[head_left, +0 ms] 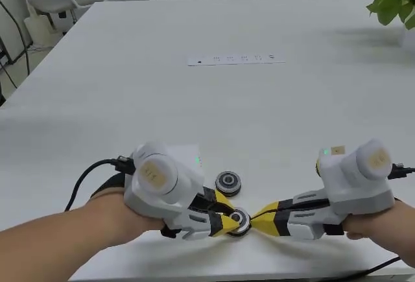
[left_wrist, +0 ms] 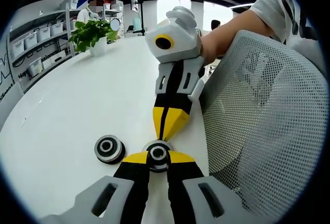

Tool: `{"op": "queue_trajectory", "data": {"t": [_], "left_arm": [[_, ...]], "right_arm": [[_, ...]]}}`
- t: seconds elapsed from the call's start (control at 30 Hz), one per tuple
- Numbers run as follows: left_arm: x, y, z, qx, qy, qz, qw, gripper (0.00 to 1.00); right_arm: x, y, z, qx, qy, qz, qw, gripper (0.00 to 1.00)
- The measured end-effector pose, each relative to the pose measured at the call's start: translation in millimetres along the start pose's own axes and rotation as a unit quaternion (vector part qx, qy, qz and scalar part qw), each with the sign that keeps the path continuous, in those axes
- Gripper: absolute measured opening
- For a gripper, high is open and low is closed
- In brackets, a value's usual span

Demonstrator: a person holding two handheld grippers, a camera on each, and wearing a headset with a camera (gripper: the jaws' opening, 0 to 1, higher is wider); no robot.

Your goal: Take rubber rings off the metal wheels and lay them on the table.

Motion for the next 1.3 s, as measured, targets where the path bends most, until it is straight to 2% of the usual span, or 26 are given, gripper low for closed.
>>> {"op": "queue_trajectory", "data": {"t": [0.27, 0.3, 0.63, 0.8, 1.0, 1.3], "left_arm": [[-0.3, -0.2, 0.1, -0.001, 0.002, 0.0, 1.0, 0.07], [-0.3, -0.2, 0.2, -0.001, 0.002, 0.0, 1.0, 0.07], [-0.8, -0.3, 0.3, -0.003, 0.001, -0.002, 1.0, 0.07], [-1.4, -0.1, 0.7, -0.006, 0.002, -0.002, 1.0, 0.07], [-1.9, 0.0, 1.1, -0.007, 0.005, -0.002, 1.0, 0.07], [-0.9, 1.5, 1.7, -0.01, -0.011, -0.004, 0.9999, 0.07]], "right_arm": [[-1.5, 1.2, -3.1, 0.002, -0.006, 0.013, 0.9999, 0.0], [-3.1, 1.7, -3.5, -0.001, -0.013, 0.02, 0.9997, 0.0], [-2.3, 0.0, -2.1, 0.003, -0.012, 0.025, 0.9996, 0.0], [-4.5, -0.4, -2.3, 0.0, -0.022, 0.04, 0.999, 0.0], [-5.0, -0.2, -2.4, 0.0, -0.023, 0.039, 0.999, 0.0], [-7.4, 0.2, -3.7, 0.001, -0.026, 0.043, 0.9987, 0.0]]}}
Point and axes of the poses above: the centre of the closed fingertips' face, and the gripper's own axes: z roughly forward along the fingers, y roughly to its left, x roughly out of its underside, the point moved 6 cm from there along -z, roughly backward along the fingers, and after that the axes turned 8 degrees about x, right-handed, at the moved point
